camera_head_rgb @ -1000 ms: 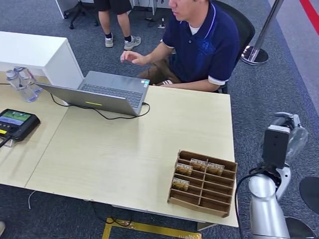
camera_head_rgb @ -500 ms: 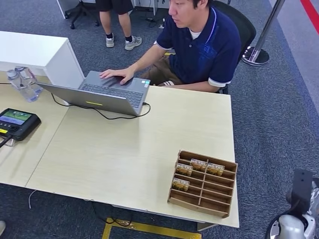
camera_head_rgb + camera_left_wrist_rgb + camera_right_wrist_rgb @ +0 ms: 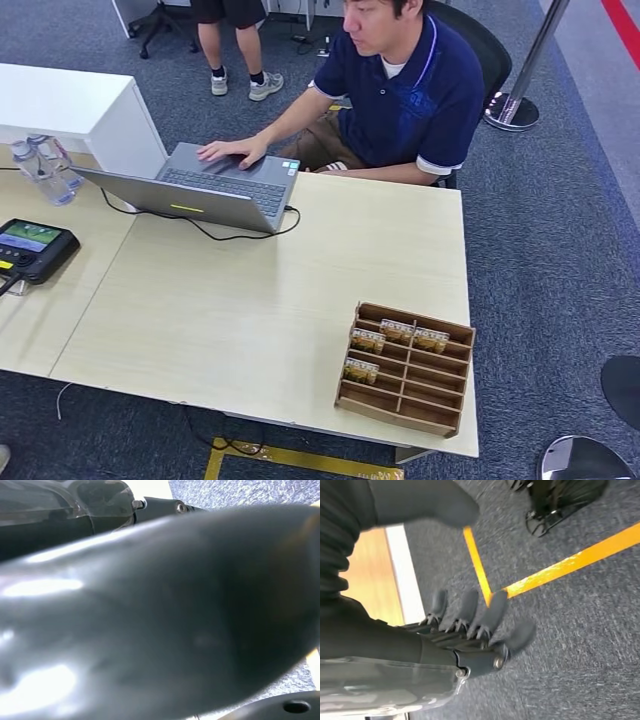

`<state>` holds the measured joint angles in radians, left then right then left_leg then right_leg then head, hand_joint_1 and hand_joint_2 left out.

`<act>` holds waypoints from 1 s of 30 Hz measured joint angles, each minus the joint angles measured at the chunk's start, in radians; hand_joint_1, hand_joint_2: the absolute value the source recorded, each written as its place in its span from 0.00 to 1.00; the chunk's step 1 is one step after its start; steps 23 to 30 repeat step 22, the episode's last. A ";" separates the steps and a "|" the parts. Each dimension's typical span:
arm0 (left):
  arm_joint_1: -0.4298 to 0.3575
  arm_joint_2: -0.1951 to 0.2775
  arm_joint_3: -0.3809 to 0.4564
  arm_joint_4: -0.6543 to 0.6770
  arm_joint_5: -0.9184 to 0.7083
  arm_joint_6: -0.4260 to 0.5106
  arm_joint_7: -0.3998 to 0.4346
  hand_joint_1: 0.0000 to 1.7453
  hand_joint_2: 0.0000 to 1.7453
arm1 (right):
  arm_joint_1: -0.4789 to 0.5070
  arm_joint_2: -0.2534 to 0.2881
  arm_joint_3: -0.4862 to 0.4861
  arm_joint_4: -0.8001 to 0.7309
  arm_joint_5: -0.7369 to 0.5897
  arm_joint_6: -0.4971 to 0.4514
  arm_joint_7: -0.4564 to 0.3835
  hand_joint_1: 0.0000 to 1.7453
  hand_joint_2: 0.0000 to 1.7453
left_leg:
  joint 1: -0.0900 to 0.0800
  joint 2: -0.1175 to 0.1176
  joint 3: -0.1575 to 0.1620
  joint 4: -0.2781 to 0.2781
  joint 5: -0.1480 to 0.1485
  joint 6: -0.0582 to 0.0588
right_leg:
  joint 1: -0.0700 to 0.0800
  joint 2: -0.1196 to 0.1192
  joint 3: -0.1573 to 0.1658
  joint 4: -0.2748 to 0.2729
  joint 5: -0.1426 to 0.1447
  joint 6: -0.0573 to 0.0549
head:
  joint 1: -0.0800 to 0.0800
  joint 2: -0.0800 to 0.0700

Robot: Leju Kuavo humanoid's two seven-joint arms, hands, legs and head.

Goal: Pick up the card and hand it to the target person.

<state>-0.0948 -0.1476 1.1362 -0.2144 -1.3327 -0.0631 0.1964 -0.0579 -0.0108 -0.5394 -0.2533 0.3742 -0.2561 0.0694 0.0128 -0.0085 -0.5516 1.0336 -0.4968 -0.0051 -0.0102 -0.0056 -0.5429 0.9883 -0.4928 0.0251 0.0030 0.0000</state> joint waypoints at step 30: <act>0.000 0.002 0.000 0.000 -0.004 0.007 0.002 0.00 0.00 | -0.016 0.031 0.070 0.041 0.144 0.058 0.011 0.00 1.00 | 0.000 0.001 0.001 0.000 0.000 0.000 | 0.000 0.001 0.000 0.000 0.000 0.000 | 0.000 0.000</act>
